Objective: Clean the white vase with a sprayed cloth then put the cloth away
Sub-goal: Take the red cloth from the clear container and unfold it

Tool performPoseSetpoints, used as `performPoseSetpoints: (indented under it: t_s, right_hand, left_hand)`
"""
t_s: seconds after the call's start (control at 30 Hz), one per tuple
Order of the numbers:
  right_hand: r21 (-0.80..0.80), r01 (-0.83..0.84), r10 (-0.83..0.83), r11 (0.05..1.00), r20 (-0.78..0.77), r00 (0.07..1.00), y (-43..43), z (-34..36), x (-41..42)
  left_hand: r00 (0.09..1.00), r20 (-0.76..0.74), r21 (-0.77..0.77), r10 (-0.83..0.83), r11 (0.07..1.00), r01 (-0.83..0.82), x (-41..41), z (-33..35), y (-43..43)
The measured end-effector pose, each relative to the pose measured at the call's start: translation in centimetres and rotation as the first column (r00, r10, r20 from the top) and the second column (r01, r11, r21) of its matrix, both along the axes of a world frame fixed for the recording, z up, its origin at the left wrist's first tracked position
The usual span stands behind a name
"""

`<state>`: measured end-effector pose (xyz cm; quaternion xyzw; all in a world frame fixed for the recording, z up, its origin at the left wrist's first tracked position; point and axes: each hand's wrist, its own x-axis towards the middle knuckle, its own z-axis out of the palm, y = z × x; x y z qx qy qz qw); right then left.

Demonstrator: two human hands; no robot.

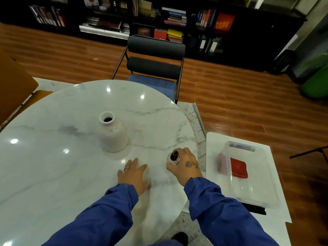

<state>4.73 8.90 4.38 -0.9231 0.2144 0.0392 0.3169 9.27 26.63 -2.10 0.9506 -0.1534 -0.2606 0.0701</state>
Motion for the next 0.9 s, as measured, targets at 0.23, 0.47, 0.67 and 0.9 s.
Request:
performPoseSetpoints:
  t_s: [0.23, 0.47, 0.67, 0.9]
  right_hand:
    - [0.048, 0.042, -0.044, 0.998, 0.029, 0.999, -0.2, -1.3, 0.3]
    - [0.11, 0.017, -0.023, 0.994, 0.045, 0.999, -3.8, -1.7, -1.7]
    - [0.083, 0.17, -0.182, 0.982, 0.169, 0.969, -13.1, -1.2, -4.9]
    - [-0.151, 0.135, -0.158, 0.979, -0.153, 0.976, -25.3, -6.0, -6.6]
  left_hand:
    - [0.999, 0.039, 0.004, -0.001, 1.0, 0.001, 0.2, -0.2, -0.3]
    - [0.998, 0.038, -0.031, 0.04, 0.999, -0.039, 0.1, -0.5, -1.7]
    - [0.99, 0.06, -0.024, 0.13, 0.991, -0.128, -1.0, -0.6, -4.4]
    - [0.961, 0.071, -0.071, 0.266, 0.963, -0.261, -1.8, -0.4, -6.7]
